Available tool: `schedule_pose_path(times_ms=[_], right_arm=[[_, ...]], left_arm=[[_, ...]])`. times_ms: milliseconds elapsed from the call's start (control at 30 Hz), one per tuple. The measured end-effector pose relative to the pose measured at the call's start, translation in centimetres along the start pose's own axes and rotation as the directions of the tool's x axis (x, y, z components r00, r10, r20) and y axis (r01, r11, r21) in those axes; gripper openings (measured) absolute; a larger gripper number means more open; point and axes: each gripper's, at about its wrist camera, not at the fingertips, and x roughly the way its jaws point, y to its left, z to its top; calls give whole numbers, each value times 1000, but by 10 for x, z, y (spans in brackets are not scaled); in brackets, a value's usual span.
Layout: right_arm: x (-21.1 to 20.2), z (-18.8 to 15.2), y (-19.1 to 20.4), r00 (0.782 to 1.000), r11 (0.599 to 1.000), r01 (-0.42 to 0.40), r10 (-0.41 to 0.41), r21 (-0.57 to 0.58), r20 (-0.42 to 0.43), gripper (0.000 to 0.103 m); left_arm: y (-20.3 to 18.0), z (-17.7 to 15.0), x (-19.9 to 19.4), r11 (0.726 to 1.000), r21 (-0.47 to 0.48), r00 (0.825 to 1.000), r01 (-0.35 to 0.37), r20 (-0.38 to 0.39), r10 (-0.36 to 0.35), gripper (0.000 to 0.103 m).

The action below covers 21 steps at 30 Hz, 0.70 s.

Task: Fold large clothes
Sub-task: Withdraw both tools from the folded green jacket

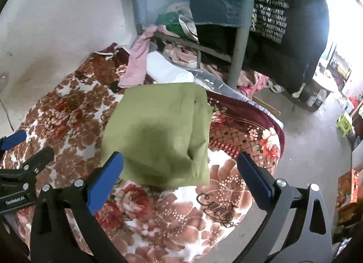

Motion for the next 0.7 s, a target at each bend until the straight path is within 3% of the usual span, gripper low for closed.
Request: schedule_pose_path(times_ms=[333, 700], right_arm=[[-34, -13, 12, 1000, 1000, 24, -24, -16, 5, 98], [-14, -6, 15, 1000, 999, -10, 10, -44, 0, 98]], left_arm=[[1, -11, -30, 999, 10, 998, -41, 38, 41, 98], [-2, -4, -13, 996, -7, 995, -93, 42, 94, 98]])
